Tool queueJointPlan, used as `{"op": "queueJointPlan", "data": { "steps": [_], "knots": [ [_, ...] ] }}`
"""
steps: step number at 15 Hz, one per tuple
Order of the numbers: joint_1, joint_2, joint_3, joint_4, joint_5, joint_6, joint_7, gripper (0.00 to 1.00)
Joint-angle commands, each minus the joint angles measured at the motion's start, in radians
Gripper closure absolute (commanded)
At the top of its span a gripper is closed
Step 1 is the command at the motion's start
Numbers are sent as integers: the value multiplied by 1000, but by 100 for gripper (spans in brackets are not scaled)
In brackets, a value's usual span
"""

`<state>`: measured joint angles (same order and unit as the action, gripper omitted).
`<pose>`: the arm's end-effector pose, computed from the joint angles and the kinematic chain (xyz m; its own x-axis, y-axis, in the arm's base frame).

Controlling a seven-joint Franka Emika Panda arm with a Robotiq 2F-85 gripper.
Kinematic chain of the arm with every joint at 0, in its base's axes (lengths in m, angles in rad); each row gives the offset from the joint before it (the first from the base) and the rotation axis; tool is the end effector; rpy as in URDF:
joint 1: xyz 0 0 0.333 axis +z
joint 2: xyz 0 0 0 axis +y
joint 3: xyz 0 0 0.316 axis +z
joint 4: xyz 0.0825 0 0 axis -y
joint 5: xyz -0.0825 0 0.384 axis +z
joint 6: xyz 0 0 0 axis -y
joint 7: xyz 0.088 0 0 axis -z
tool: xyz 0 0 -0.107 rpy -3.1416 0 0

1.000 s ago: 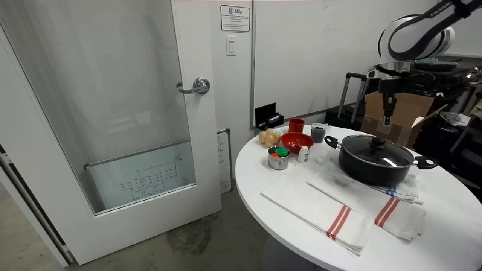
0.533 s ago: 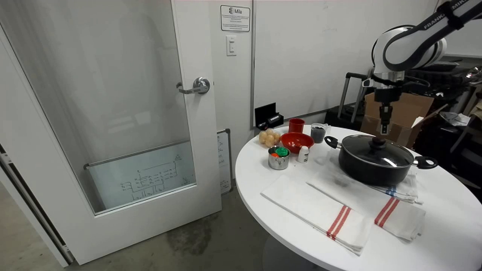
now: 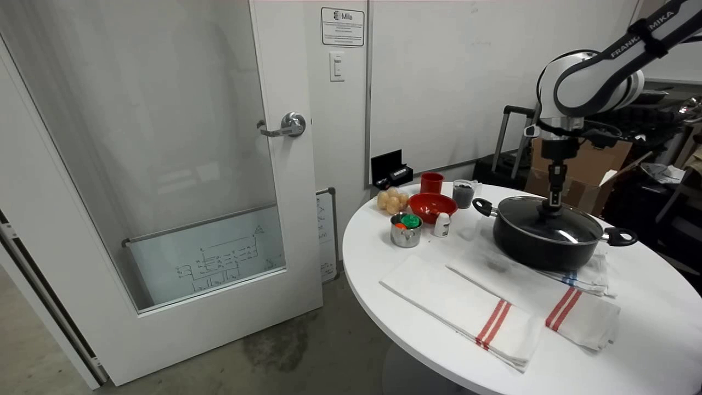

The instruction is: Remove the lid from the pot

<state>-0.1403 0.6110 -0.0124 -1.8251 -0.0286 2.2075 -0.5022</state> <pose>0.6148 -0.0953 0.1815 0.9077 0.3626 -0.2112 0.3521 -0.9319 -0.0867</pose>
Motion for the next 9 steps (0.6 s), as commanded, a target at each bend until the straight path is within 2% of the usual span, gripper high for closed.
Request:
{"op": "queueJointPlan", "data": {
  "steps": [1,8,9],
  "knots": [
    [-2,11,1,-5,-34,40,37,0],
    [-8,28,4,-7,-40,74,35,0],
    [-8,27,4,-7,-40,74,34,25]
  ]
}}
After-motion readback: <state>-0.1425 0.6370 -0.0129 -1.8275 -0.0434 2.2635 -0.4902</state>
